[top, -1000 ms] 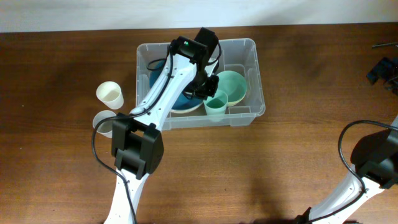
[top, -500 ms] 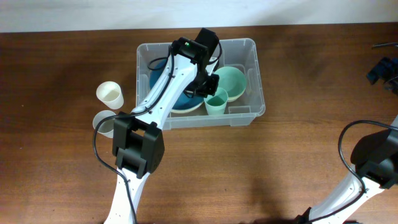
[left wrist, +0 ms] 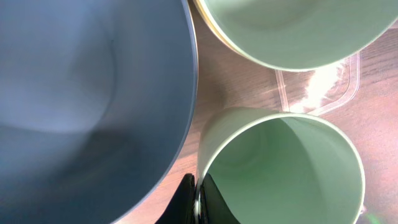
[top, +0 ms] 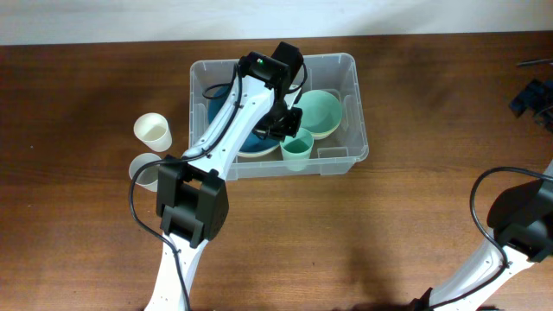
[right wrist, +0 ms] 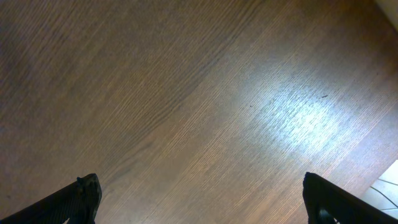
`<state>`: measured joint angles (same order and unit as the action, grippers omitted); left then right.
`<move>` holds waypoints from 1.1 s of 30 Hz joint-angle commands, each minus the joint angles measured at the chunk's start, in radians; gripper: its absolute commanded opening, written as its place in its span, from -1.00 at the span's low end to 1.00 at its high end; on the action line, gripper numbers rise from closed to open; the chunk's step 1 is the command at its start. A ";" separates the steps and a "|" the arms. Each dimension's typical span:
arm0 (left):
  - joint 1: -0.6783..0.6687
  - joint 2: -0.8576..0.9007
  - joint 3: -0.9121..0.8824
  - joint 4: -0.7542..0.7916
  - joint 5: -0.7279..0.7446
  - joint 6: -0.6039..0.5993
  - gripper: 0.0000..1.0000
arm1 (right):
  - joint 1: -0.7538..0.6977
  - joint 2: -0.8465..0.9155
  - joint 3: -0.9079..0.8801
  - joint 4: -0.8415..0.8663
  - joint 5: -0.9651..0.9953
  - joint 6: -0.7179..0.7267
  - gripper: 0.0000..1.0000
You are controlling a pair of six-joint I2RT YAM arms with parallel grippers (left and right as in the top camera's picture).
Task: Pack container
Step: 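Lower the green cup into the bin beside the green bowl, release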
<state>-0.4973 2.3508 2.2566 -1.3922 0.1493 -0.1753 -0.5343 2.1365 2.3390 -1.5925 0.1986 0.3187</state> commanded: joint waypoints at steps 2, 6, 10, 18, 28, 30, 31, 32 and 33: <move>0.002 0.005 0.001 0.014 0.003 0.013 -0.95 | 0.003 -0.004 -0.001 0.001 0.016 0.011 0.97; 0.002 0.005 0.001 0.050 0.003 0.013 -0.95 | 0.003 -0.004 -0.001 0.001 0.016 0.011 0.97; 0.002 0.005 0.001 0.109 0.003 0.013 -0.95 | 0.003 -0.004 -0.001 0.001 0.016 0.011 0.98; 0.002 0.006 0.001 0.146 -0.005 0.013 -0.95 | 0.003 -0.004 -0.001 0.001 0.016 0.011 0.98; 0.000 0.006 0.001 0.060 0.039 0.012 -0.98 | 0.003 -0.004 -0.001 0.001 0.016 0.011 0.97; -0.003 0.006 0.001 0.041 0.037 0.013 -0.99 | 0.003 -0.004 -0.001 0.001 0.016 0.011 0.98; -0.005 0.006 0.001 0.041 0.037 0.013 -0.99 | 0.003 -0.004 -0.001 0.001 0.016 0.011 0.97; -0.007 0.006 0.001 0.046 0.037 0.013 -0.99 | 0.003 -0.004 -0.001 0.001 0.016 0.011 0.97; -0.010 0.006 0.001 0.053 0.037 0.013 -0.99 | 0.003 -0.004 -0.001 0.001 0.016 0.011 0.98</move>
<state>-0.4984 2.3508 2.2566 -1.3449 0.1669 -0.1753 -0.5343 2.1365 2.3390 -1.5925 0.1986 0.3183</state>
